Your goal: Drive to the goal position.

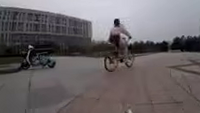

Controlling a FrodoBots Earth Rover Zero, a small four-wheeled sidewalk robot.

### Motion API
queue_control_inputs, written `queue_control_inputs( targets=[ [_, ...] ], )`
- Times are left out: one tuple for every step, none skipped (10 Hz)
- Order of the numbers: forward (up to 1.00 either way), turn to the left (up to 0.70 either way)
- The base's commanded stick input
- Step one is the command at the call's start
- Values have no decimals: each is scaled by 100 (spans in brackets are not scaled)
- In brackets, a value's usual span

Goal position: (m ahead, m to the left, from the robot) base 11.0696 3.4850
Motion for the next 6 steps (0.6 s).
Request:
queue_control_inputs(
  targets=[
    [100,2],
    [100,2],
    [100,2],
    [100,2],
    [100,2],
    [100,2]
  ],
)
